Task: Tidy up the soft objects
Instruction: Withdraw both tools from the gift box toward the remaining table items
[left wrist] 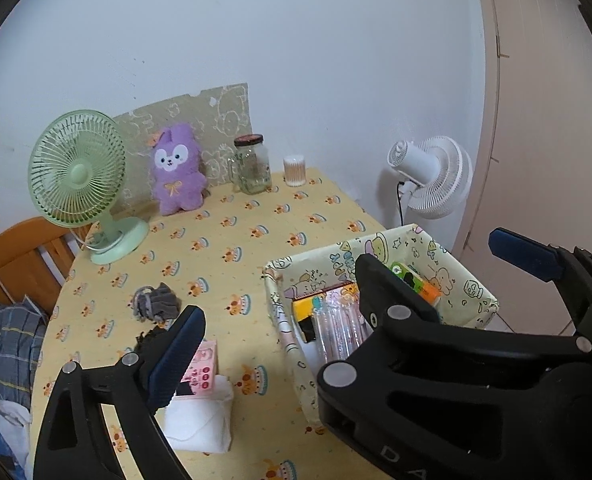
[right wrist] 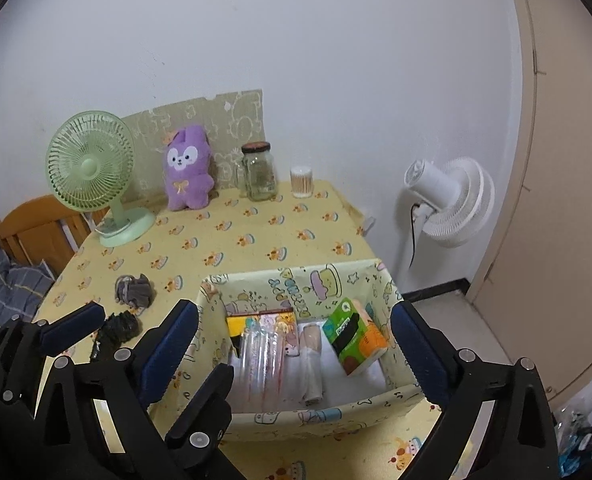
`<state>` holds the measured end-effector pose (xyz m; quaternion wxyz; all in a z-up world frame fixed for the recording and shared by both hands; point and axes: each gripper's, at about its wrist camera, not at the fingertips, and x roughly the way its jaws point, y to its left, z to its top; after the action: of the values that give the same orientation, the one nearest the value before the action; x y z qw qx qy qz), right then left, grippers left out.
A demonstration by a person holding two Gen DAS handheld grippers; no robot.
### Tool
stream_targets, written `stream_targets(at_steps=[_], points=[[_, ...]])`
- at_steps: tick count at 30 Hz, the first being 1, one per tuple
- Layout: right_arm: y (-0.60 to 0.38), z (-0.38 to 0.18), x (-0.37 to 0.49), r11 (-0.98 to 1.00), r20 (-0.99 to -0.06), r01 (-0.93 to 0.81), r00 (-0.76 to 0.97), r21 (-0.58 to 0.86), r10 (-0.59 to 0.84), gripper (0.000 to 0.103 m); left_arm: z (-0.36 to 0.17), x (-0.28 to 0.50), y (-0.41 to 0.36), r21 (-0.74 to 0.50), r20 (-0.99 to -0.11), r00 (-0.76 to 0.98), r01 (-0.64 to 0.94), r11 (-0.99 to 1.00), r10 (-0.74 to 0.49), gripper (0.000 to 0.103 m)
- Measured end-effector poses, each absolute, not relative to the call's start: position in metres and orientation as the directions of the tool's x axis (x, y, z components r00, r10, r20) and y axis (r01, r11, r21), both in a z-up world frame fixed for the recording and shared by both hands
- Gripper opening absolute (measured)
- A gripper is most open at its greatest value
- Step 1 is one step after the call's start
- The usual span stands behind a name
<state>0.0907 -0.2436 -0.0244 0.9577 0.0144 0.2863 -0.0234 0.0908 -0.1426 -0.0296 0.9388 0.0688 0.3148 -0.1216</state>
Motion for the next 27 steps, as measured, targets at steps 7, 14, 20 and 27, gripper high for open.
stream_targets(at_steps=[7,14,20,27], points=[[-0.232,-0.012,0.078,0.997,-0.519,0.071,0.852,-0.008,-0.065,0.102,-0.021,0.082,-0.132,0.052,-0.586,0.790,0.259,0.964,-0.181,0.101],[-0.221,-0.006,0.072,0.998,-0.516,0.065,0.854,-0.019,-0.065,0.103,-0.019,0.077,-0.121,0.044,-0.584,0.790,0.257,0.966,-0.184,0.101],[-0.210,-0.003,0.070,0.999,-0.527,0.032,0.850,0.005,-0.024,0.103,-0.016,0.073,-0.107,0.024,-0.574,0.798,0.244,0.970,-0.186,0.101],[-0.193,-0.003,0.068,1.000,-0.540,0.003,0.842,0.001,-0.002,0.103,-0.018,0.071,-0.092,0.009,-0.575,0.797,0.230,0.973,-0.183,0.101]])
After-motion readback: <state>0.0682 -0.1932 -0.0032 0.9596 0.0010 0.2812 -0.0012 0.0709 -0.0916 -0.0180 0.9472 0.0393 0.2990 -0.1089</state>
